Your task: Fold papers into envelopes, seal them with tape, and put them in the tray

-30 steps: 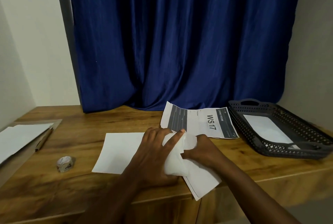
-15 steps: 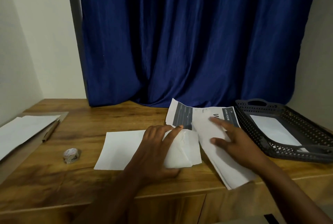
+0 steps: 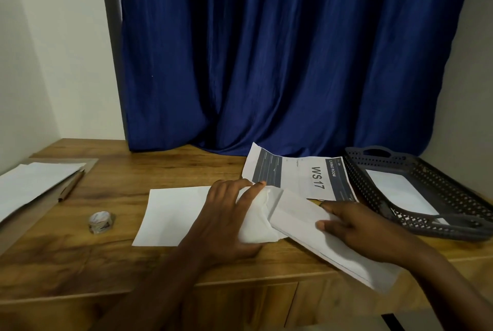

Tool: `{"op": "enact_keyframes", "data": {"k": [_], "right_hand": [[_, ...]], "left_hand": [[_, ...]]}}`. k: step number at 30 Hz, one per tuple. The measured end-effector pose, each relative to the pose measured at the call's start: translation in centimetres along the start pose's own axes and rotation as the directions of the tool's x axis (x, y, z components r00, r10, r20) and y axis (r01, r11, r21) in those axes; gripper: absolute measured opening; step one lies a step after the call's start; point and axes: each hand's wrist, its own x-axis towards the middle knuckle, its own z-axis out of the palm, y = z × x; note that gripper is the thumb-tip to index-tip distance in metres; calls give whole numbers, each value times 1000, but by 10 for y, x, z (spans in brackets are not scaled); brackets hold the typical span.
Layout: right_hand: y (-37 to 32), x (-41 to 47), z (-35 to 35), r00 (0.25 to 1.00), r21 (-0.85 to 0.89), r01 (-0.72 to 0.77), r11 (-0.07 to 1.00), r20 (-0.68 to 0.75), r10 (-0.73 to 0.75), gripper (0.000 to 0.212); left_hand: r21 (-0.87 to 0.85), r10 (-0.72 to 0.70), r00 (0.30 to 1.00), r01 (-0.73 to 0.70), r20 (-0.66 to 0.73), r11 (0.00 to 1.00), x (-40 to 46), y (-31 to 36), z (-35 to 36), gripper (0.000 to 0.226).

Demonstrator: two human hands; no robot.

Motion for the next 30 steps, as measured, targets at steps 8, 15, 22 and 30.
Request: {"op": "enact_keyframes", "data": {"k": [8,15,22,30], "right_hand": [[-37,27,-5,997,-298,-23,954,66,45,23],[-70,55,15,969,-407,-104,907,-246,1,51],[-62,54,38,883,-409,-118,905,-460,-92,73],[-1,-1,27,891,275,-265,924,-296,344,73]], "left_hand": [[24,3,1000,-3,23,1000,0,2,0,114],[34,-15,998,13,54,999,1,3,-2,111],[53,-34,998,32,53,998,0,4,-3,110],[32,-28,1000,29,-5,999,0,0,3,109]]}}
